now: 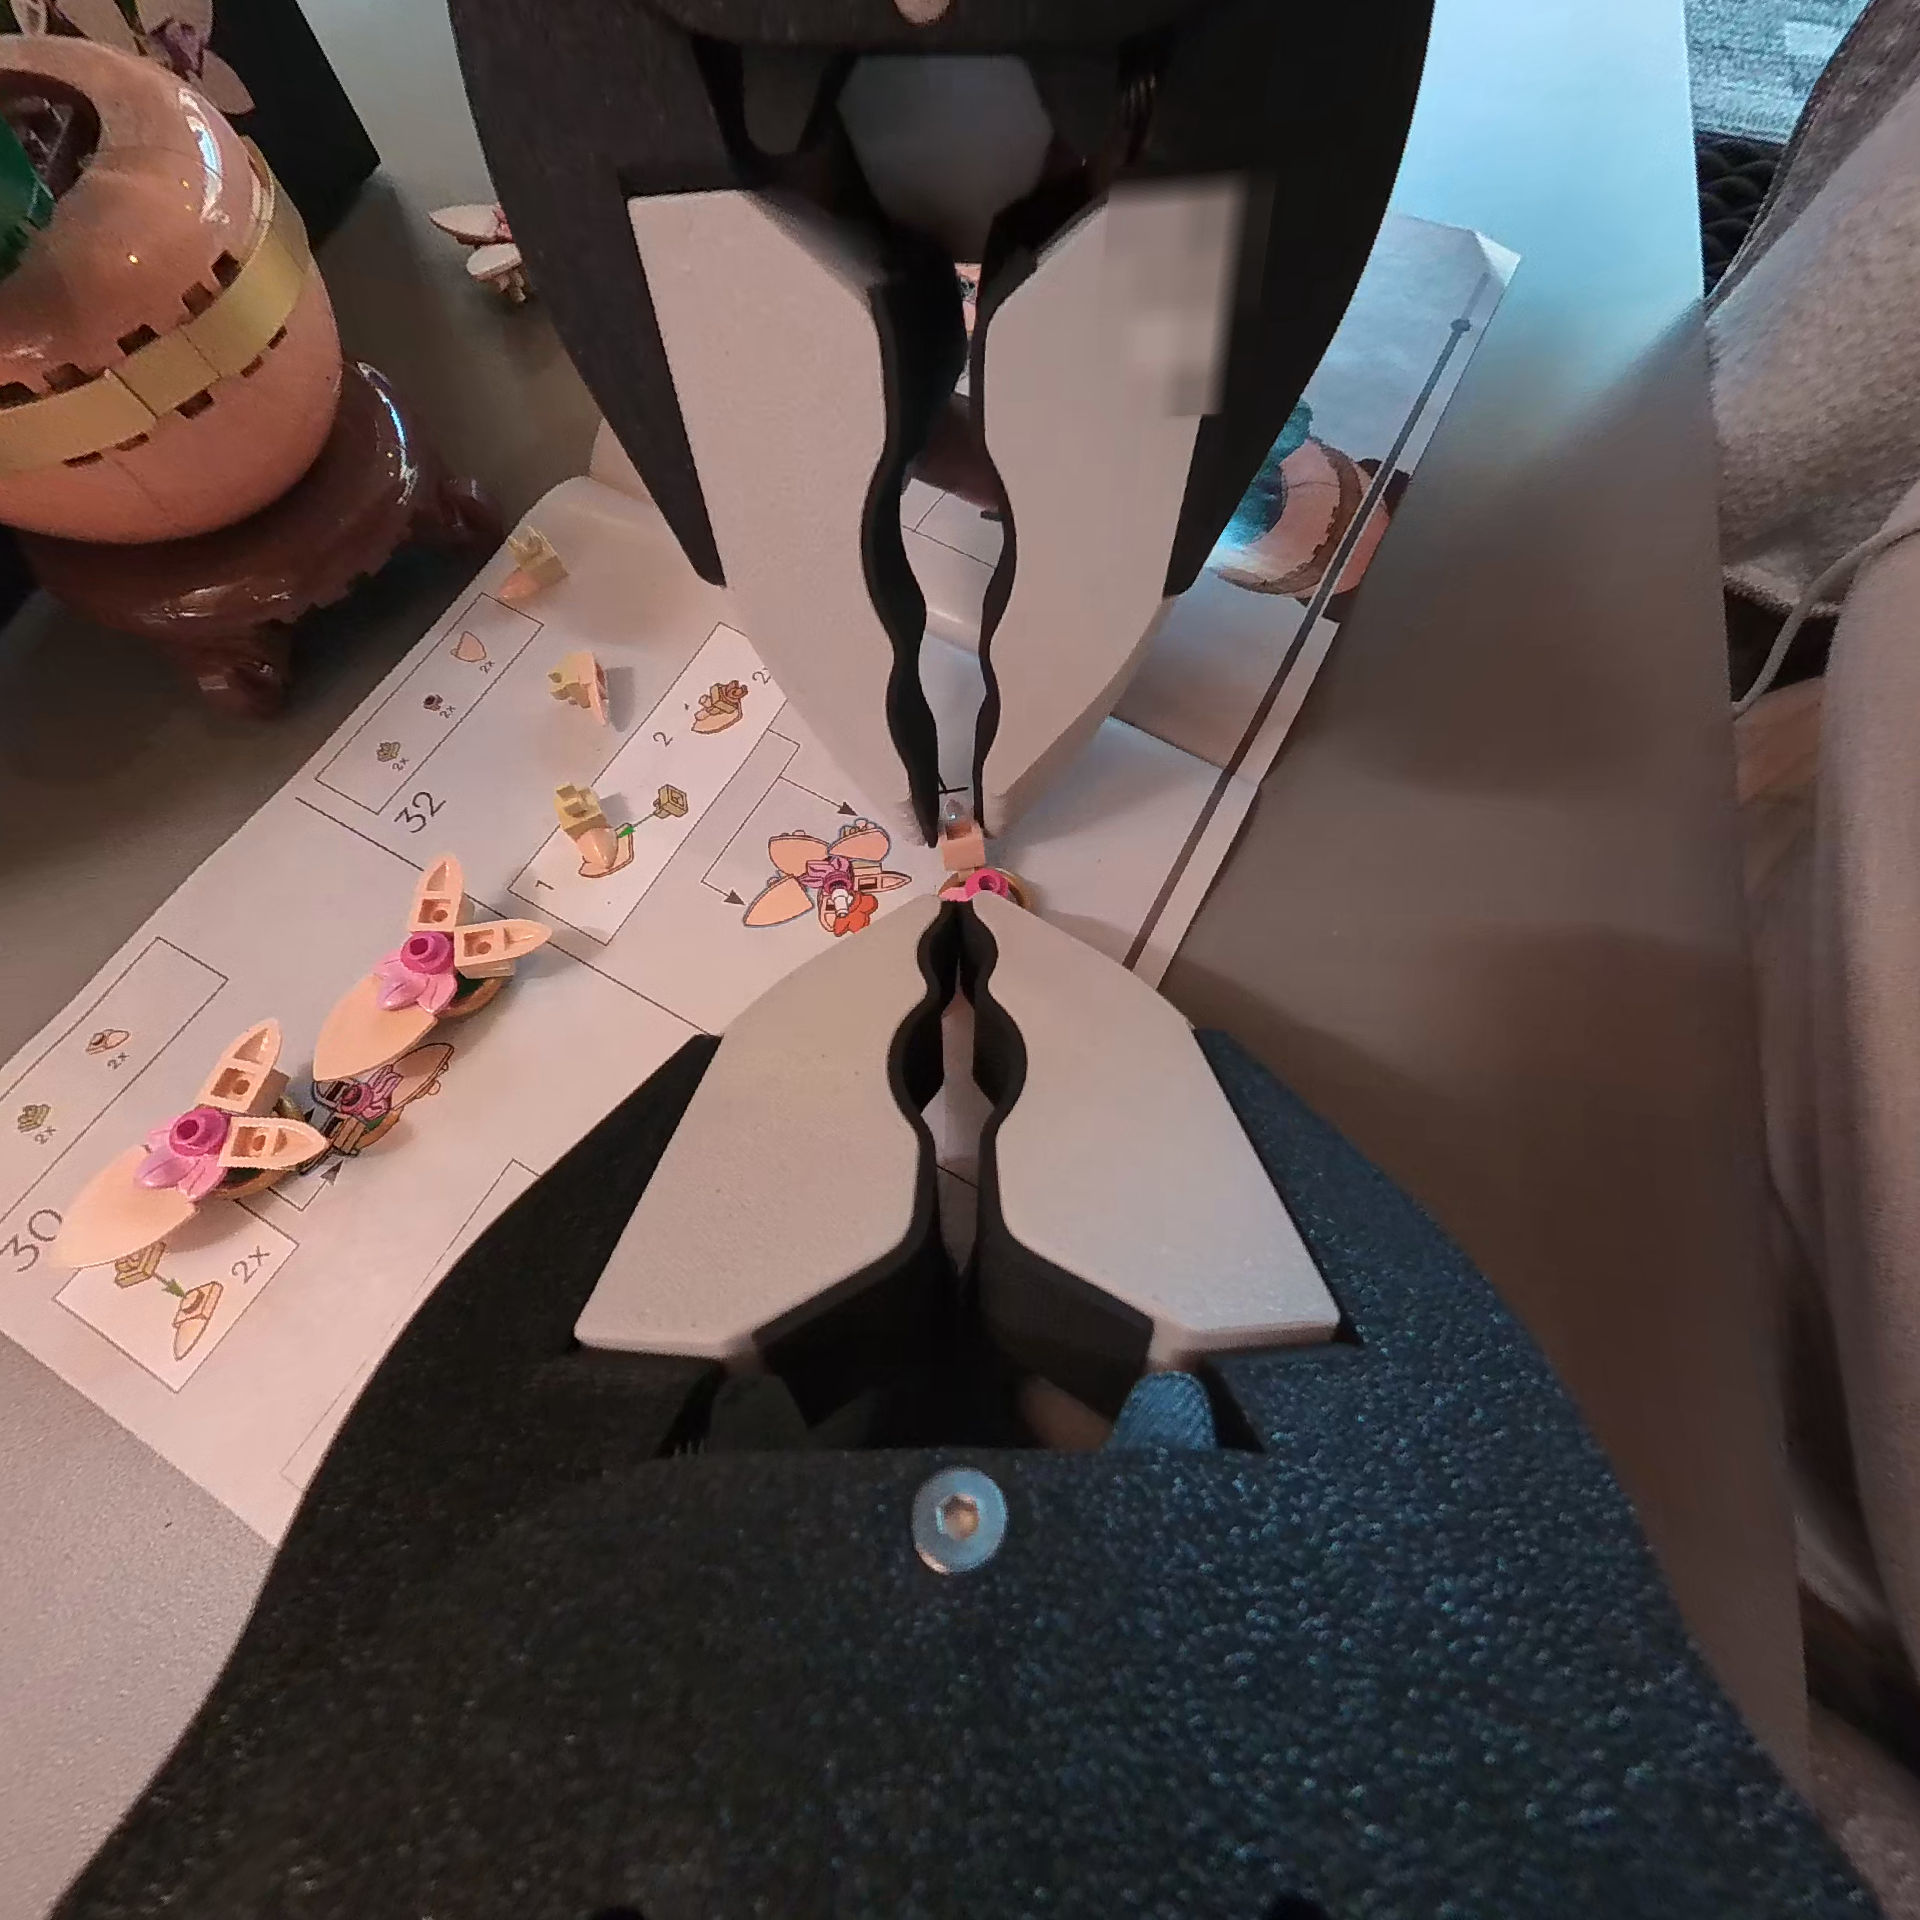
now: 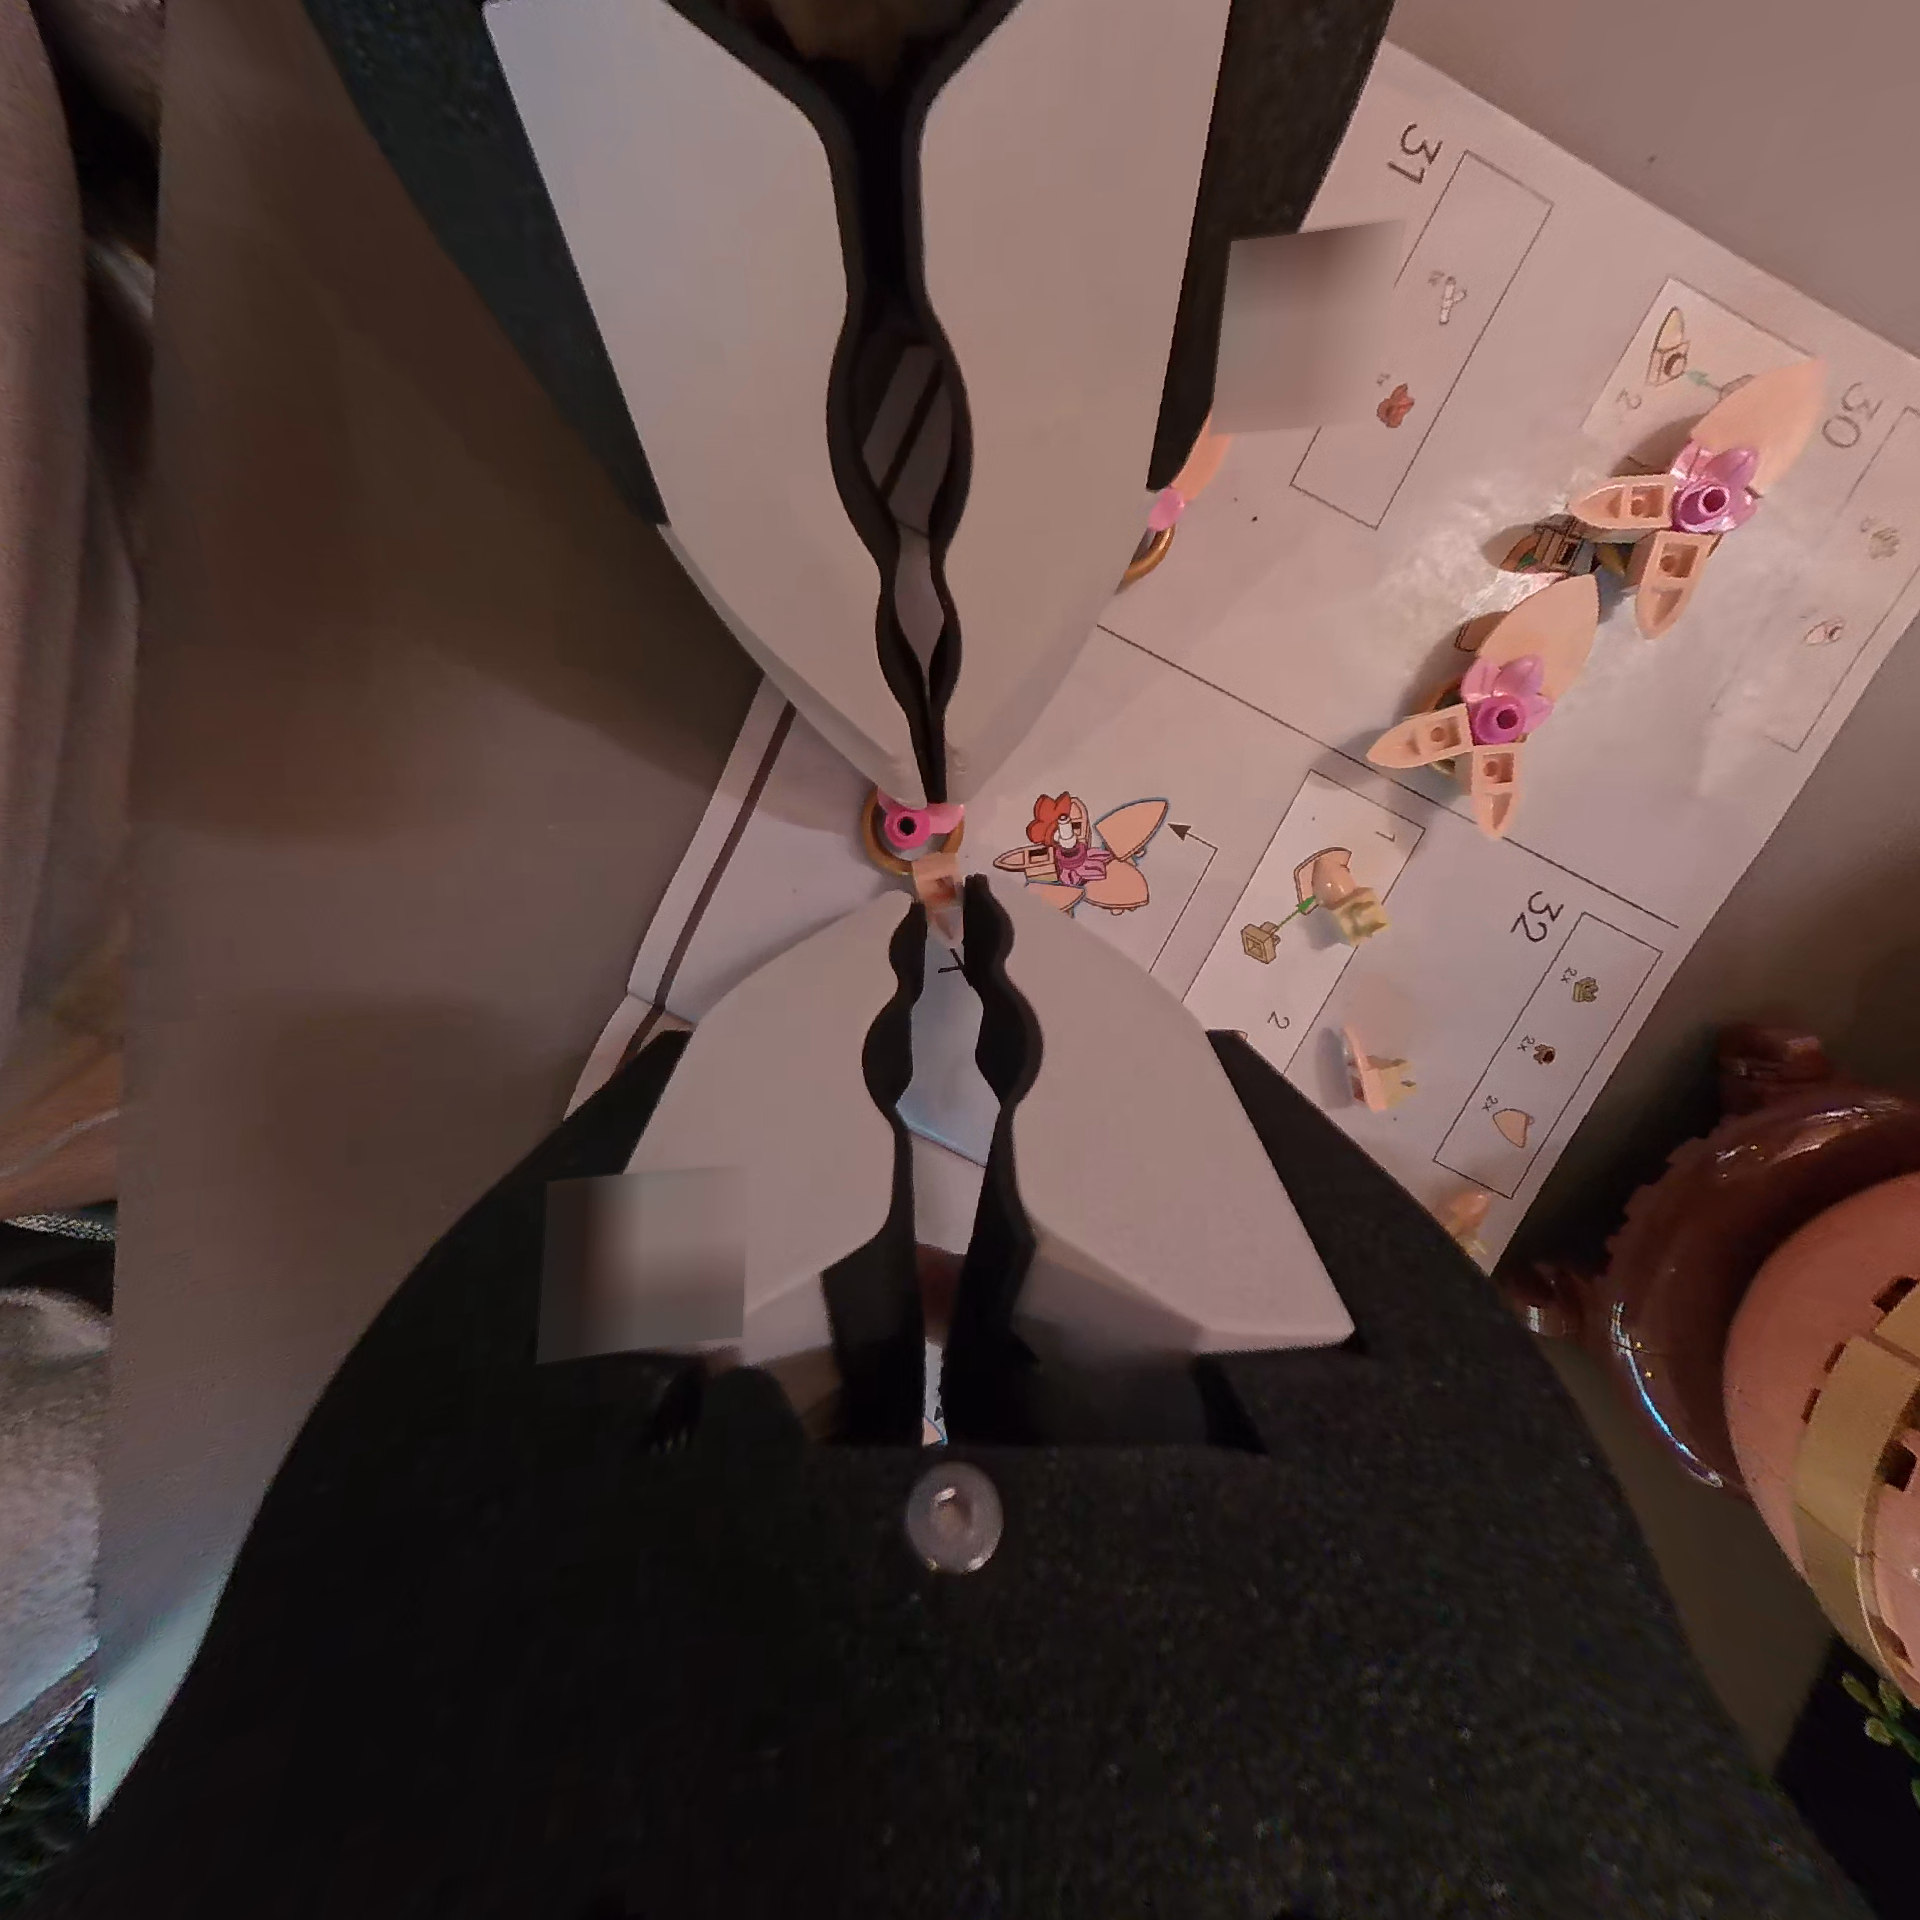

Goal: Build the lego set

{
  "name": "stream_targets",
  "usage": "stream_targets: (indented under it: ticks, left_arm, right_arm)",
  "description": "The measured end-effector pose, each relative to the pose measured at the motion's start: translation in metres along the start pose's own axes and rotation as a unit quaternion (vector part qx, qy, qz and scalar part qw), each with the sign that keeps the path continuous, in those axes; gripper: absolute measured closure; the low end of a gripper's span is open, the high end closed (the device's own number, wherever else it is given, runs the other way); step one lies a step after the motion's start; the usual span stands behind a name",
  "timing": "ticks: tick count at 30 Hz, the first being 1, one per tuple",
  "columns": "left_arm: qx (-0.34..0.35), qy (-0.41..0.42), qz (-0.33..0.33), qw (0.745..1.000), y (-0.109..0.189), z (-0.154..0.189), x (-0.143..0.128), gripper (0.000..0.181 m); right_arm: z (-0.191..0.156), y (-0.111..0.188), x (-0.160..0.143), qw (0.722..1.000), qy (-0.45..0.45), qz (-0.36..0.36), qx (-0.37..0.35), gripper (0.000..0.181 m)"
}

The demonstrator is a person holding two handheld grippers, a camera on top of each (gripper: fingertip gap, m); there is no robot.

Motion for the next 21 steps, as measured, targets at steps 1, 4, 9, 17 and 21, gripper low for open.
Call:
stream_targets:
  ticks: [1,4,9,17,21]
  left_arm:
    - [0.0,0.0,0.0,1.0,-0.0001,0.0,0.0001,0.181]
    - [0.0,0.0,0.0,1.0,-0.0001,0.0,0.0001,0.181]
    - [-0.001,0.001,0.001,1.0,0.0,0.0001,-0.0001,0.181]
    - [-0.001,0.001,0.001,1.0,0.0,0.0002,-0.0002,0.181]
    - [-0.002,0.002,0.001,1.0,0.0,0.0003,-0.0003,0.181]
  right_arm:
    - [0.0,-0.0001,0.0,1.0,0.002,0.0,-0.001,0.174]
    - [-0.0004,-0.0005,-0.0004,1.0,0.006,-0.003,-0.004,0.174]
    - [-0.0011,-0.0007,0.0004,1.0,0.007,0.0,-0.009,0.174]
    - [-0.0031,-0.0015,0.0017,0.999,0.032,-0.003,-0.04,0.174]
    - [-0.0029,-0.004,-0.0035,0.999,0.019,-0.004,-0.04,0.174]
Point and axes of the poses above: each gripper's, where its closed fingertips meet, y back along the fingers, x out of its top, z = x × y across the jaws, the point moved 1 cm from there along y, back along the fingers, and after that the axes turned 13 degrees about -x, right-handed, at the moved point
